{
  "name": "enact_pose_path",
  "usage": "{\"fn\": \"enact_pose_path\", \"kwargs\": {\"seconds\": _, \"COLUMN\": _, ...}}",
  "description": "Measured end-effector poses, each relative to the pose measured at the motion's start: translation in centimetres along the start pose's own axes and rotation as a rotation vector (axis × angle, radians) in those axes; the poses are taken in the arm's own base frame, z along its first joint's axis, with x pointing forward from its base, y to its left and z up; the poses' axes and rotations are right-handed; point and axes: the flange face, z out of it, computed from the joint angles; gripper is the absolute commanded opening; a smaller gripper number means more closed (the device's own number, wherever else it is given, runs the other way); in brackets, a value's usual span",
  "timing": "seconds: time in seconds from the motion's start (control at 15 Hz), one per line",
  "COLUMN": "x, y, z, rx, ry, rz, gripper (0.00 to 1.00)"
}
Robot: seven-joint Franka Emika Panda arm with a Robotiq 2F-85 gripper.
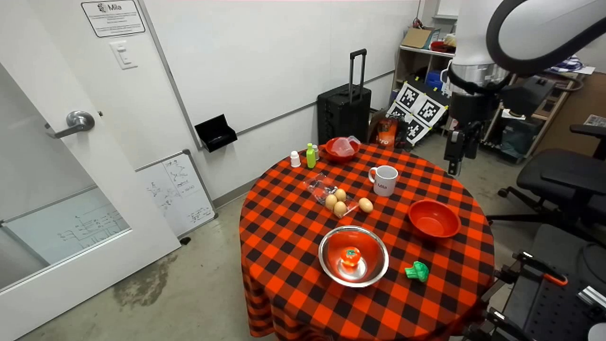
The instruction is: Put the egg on the table in the red bowl on the right
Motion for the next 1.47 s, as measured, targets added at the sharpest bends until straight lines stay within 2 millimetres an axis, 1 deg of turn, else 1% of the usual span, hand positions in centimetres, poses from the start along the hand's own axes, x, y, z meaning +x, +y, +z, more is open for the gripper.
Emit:
{"fn": "enact_pose_path", "kwargs": {"seconds": 0.33, "x": 3.4, "y": 0.6, "z": 5.5, "rx": 0.015, "ry": -0.004, "rz": 0.025, "gripper": 1.00}}
{"fn": "enact_pose_path", "kwargs": {"seconds": 0.93, "x": 8.9, "y": 0.5, "z": 15.2, "rx": 0.029, "ry": -0.002, "rz": 0.054, "gripper": 1.00}}
{"fn": "enact_pose_path", "kwargs": {"seconds": 1.27, "x": 12.3, "y": 0.5, "z": 19.6, "rx": 0.025, "ry": -0.003, "rz": 0.055, "gripper": 1.00}}
{"fn": "enact_pose_path", "kwargs": {"seconds": 1.47, "x": 14.5, "y": 0.6, "z": 21.9, "rx": 0.017, "ry": -0.003, "rz": 0.050, "gripper": 1.00}}
